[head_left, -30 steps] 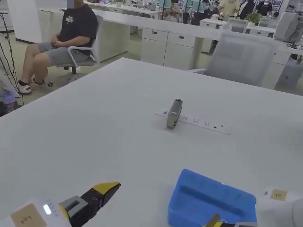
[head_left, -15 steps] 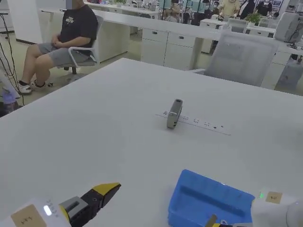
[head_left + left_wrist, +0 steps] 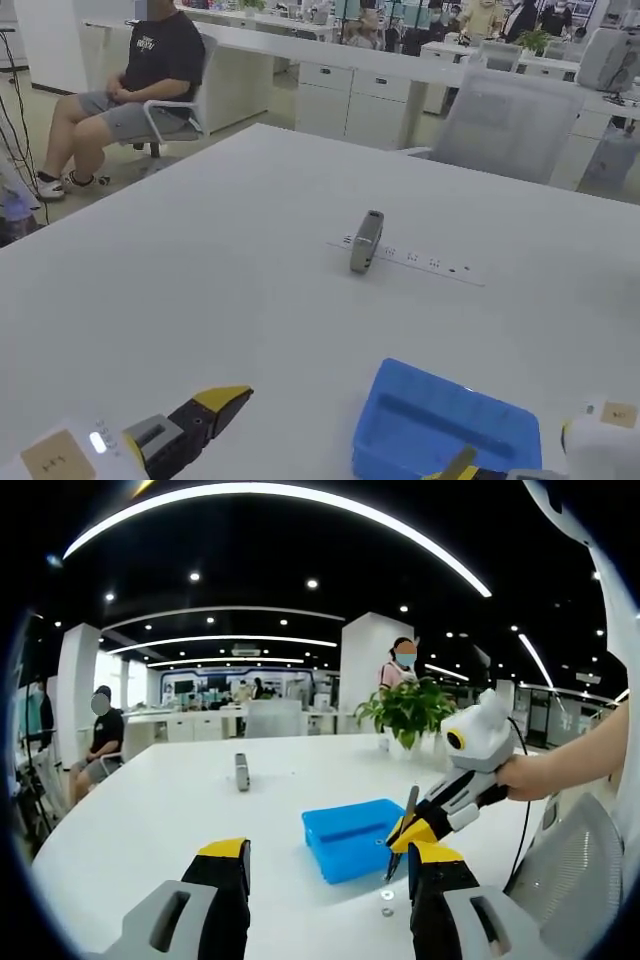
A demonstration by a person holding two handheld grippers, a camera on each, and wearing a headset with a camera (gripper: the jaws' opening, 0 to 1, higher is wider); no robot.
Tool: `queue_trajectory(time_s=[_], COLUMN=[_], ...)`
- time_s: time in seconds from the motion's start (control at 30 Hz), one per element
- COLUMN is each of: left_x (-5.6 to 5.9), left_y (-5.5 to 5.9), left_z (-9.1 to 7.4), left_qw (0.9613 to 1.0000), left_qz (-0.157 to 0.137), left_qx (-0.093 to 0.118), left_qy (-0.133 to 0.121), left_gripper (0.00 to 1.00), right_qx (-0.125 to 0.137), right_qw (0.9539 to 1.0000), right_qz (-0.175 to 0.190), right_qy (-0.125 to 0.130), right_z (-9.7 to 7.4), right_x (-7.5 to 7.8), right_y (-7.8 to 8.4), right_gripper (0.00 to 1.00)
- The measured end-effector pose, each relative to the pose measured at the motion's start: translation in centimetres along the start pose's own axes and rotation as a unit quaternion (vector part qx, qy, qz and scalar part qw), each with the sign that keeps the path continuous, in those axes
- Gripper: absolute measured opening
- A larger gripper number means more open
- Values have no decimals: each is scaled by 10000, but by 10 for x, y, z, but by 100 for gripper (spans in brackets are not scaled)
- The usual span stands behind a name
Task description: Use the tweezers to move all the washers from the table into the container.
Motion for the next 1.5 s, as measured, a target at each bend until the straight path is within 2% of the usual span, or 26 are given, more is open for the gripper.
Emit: queue_trajectory(time_s=[0.27, 0.4, 0.77, 1.13, 1.5], left_x=[1, 1, 1, 1, 1], left_y=[0, 0, 1, 1, 1], left_z=[0, 0, 0, 0, -1], left_qw=[10000, 10000, 10000, 10000, 10000], left_qz=[-12, -2, -21, -22, -46], left_qx=[-8, -2, -2, -9, -18], left_qy=[21, 28, 43, 46, 23], left_gripper=[64, 64, 63, 63, 63], right_qx=[236, 392, 590, 467, 243], right_qw=[9995, 9979, 9930, 9906, 9910], right_qz=[218, 501, 918, 1063, 986], right_qy=[80, 144, 441, 725, 877], right_z=[-18, -22, -20, -7, 7], right_x=[5, 13, 38, 57, 72], right_y=[-13, -21, -30, -28, -22], right_gripper=[3, 3, 3, 3, 3])
Point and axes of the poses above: the centre of the closed fingertips' face, and the gripper's own axes: z roughly forward along the fingers, x roughly to its right, y roughly out of its underside, the point moved 4 cm from there along -z, roughly backward along the fingers, and after that the axes turned 12 degrees about y, right-handed, at the moved point
